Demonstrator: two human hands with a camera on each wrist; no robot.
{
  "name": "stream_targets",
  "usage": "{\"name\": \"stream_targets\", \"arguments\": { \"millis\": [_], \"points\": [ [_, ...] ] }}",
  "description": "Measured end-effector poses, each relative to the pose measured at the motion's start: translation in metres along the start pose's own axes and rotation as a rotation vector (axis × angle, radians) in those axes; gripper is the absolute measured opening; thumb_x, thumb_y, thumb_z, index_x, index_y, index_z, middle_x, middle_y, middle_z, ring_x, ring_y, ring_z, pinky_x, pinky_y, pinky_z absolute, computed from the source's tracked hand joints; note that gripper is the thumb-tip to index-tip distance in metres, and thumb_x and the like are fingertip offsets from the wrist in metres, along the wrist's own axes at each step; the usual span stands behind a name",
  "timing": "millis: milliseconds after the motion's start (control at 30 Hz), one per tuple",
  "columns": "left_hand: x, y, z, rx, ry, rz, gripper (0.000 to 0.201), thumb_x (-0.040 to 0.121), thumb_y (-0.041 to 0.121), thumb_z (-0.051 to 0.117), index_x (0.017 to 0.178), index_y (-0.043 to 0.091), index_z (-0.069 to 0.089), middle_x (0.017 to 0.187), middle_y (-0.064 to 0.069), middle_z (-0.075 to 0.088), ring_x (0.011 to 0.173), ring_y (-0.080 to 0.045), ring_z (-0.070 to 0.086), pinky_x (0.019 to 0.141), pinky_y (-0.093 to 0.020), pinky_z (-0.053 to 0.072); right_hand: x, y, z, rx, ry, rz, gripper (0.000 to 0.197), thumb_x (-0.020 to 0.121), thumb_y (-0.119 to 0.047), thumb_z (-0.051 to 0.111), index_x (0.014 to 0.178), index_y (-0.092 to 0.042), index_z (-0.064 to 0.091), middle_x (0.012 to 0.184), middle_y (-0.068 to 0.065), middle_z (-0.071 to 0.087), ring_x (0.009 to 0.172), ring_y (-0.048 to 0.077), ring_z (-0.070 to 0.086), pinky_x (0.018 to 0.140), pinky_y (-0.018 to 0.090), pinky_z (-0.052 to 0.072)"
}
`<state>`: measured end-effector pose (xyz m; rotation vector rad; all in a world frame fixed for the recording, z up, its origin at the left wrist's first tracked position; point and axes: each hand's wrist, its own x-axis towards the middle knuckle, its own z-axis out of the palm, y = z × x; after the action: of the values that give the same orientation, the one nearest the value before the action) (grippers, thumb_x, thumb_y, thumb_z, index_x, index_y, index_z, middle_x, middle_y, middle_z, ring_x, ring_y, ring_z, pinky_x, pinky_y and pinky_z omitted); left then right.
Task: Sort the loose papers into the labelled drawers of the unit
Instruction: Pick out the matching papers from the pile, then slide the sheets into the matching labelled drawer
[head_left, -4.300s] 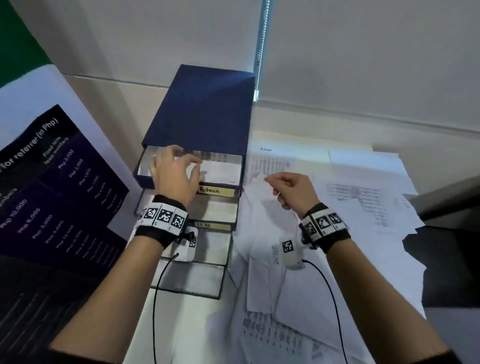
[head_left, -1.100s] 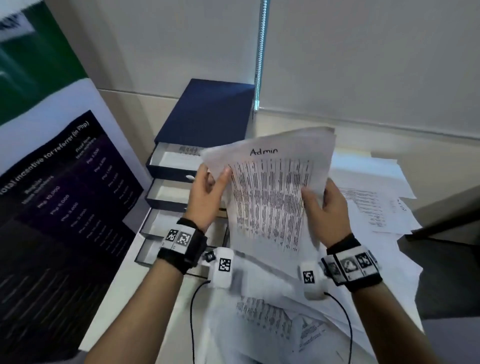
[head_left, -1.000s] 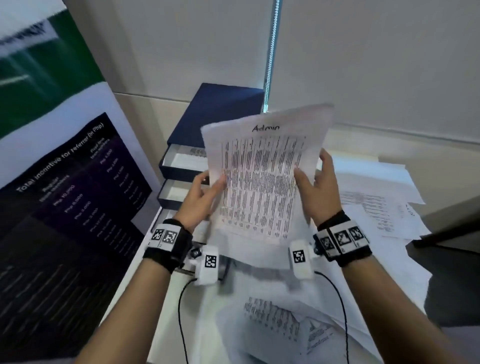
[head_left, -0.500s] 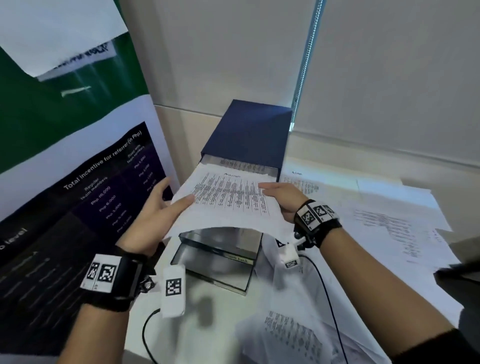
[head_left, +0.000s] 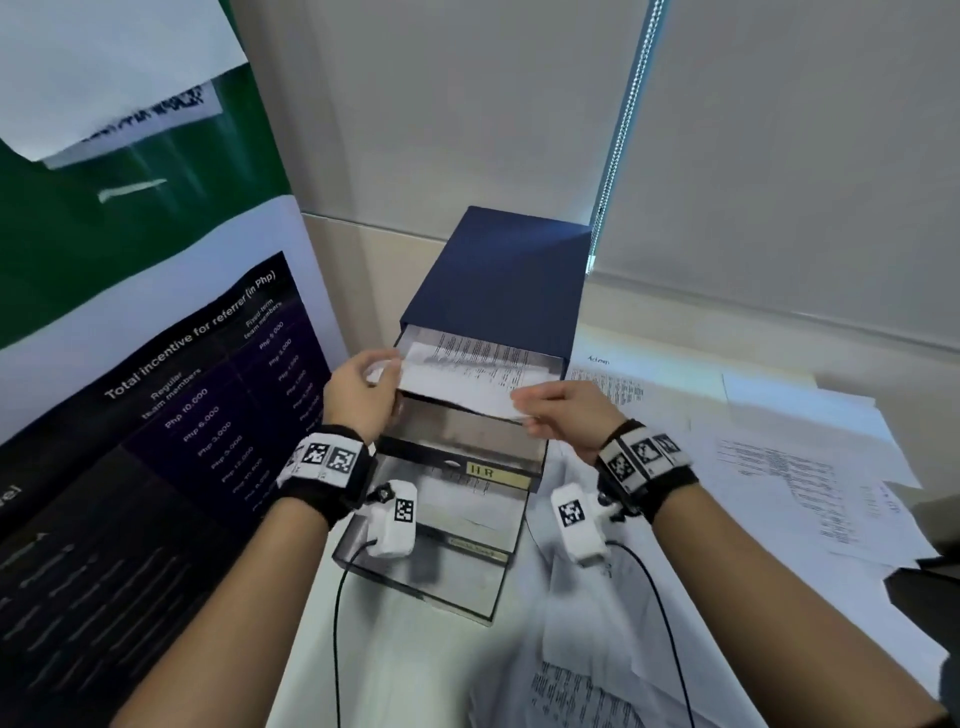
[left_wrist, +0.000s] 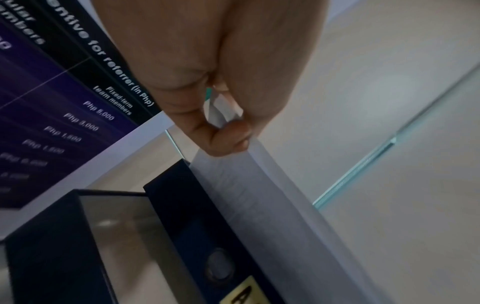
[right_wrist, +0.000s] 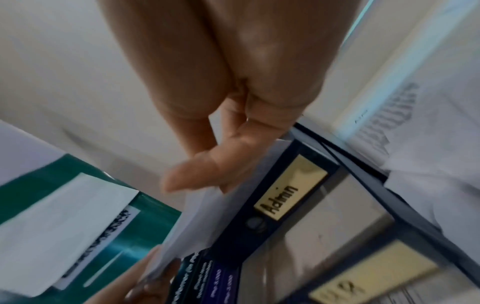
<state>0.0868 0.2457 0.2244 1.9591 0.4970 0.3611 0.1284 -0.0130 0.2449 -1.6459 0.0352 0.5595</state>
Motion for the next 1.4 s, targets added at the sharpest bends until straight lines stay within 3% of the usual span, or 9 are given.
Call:
{"name": "stream_targets", "arguments": {
  "millis": [100, 200, 333, 567, 733, 833, 1100, 1233, 1400],
  "points": [
    [0.004, 0.006, 0.028, 0.393, 0.064, 0.185, 0.024, 0.096, 0.028, 0.059, 0.115, 0.020, 0.072, 0.135, -0.019, 0.045, 0.125, -0.035, 0.045, 0.110, -0.044, 0.038, 0.030, -0.010, -0.002, -0.126, 0.117, 0.010, 0.014, 0.083, -0.008, 0.075, 0.093, 0.000, 0.074, 0.071, 0.009, 0.068, 0.051, 0.009, 0.056, 0.061, 0.019, 0.054],
    [0.007, 0.005, 0.050, 0.633, -0.037, 0.326, 0.026, 0.098, 0.036, 0.054, 0.106, 0.026, 0.076, 0.145, -0.009, 0.045, 0.135, -0.029, 0.038, 0.111, -0.049, 0.028, 0.050, -0.016, 0.002, -0.231, 0.168, 0.054, 0.007, 0.082, -0.004, 0.071, 0.082, 0.003, 0.073, 0.065, 0.013, 0.062, 0.043, 0.011, 0.051, 0.054, 0.024, 0.050],
    [0.014, 0.002, 0.077, 0.763, -0.329, 0.378, 0.056, 0.099, 0.053, 0.026, 0.107, 0.027, 0.075, 0.122, 0.005, 0.064, 0.117, -0.018, 0.054, 0.104, -0.043, 0.023, 0.066, -0.014, 0.004, -0.170, 0.160, 0.056, 0.005, 0.086, -0.001, 0.066, 0.088, -0.006, 0.067, 0.074, 0.014, 0.066, 0.048, 0.007, 0.064, 0.058, 0.024, 0.058],
    [0.028, 0.005, 0.097, 0.907, -0.447, 0.380, 0.073, 0.095, 0.058, 0.010, 0.090, 0.021, 0.073, 0.100, 0.001, 0.072, 0.094, -0.021, 0.062, 0.100, -0.042, 0.029, 0.021, 0.031, -0.073, 0.175, 0.215, -0.016, 0.018, 0.094, -0.013, 0.063, 0.103, 0.002, 0.069, 0.085, 0.015, 0.071, 0.062, 0.017, 0.065, 0.058, 0.024, 0.057],
    [-0.015, 0.033, 0.143, 0.508, -0.245, 0.710, 0.022, 0.097, 0.029, 0.053, 0.105, 0.023, 0.072, 0.107, 0.000, 0.066, 0.104, -0.022, 0.058, 0.094, -0.043, 0.039, -0.048, 0.173, -0.209, -0.519, 0.543, 0.588, 0.052, 0.082, -0.027, 0.077, 0.127, -0.007, 0.060, 0.126, 0.022, 0.059, 0.106, 0.033, 0.060, 0.095, 0.042, 0.052],
    [-0.070, 0.040, 0.194, 0.285, -0.511, 0.821, 0.018, 0.096, 0.025, 0.055, 0.104, 0.024, 0.071, 0.098, 0.007, 0.066, 0.094, -0.013, 0.056, 0.087, -0.032, 0.040, -0.092, 0.242, -0.251, -0.663, 0.634, 0.962, 0.091, 0.069, -0.041, 0.086, 0.140, -0.011, 0.038, 0.143, 0.023, 0.032, 0.132, 0.043, 0.037, 0.107, 0.051, 0.038],
    [-0.167, -0.054, 0.312, 0.526, -1.097, -0.001, 0.056, 0.090, 0.024, 0.069, 0.141, 0.014, 0.051, 0.116, -0.007, 0.067, 0.109, -0.024, 0.063, 0.097, -0.028, 0.047, -0.129, 0.299, -0.266, -0.543, 0.865, 0.850, 0.119, 0.047, -0.054, 0.093, 0.141, -0.013, 0.031, 0.137, 0.028, 0.034, 0.124, 0.047, 0.041, 0.094, 0.058, 0.043],
    [-0.184, -0.071, 0.332, 0.508, -0.941, -0.176, 0.052, 0.085, 0.033, 0.074, 0.131, 0.015, 0.056, 0.108, -0.005, 0.066, 0.106, -0.023, 0.063, 0.093, -0.028, 0.048, -0.134, 0.310, -0.257, -0.564, 0.655, 0.636, 0.108, 0.052, -0.049, 0.092, 0.140, -0.020, 0.037, 0.126, 0.021, 0.055, 0.114, 0.035, 0.056, 0.095, 0.045, 0.050],
    [-0.185, -0.065, 0.334, 0.368, -0.861, -0.154, 0.045, 0.081, 0.016, 0.078, 0.122, 0.018, 0.062, 0.078, 0.002, 0.059, 0.070, -0.012, 0.059, 0.065, -0.014, 0.047, -0.138, 0.296, -0.205, -0.806, 0.296, 0.448, 0.138, 0.042, -0.074, 0.082, 0.153, -0.033, 0.011, 0.146, 0.012, 0.024, 0.134, 0.033, 0.034, 0.110, 0.043, 0.038]
  ]
}}
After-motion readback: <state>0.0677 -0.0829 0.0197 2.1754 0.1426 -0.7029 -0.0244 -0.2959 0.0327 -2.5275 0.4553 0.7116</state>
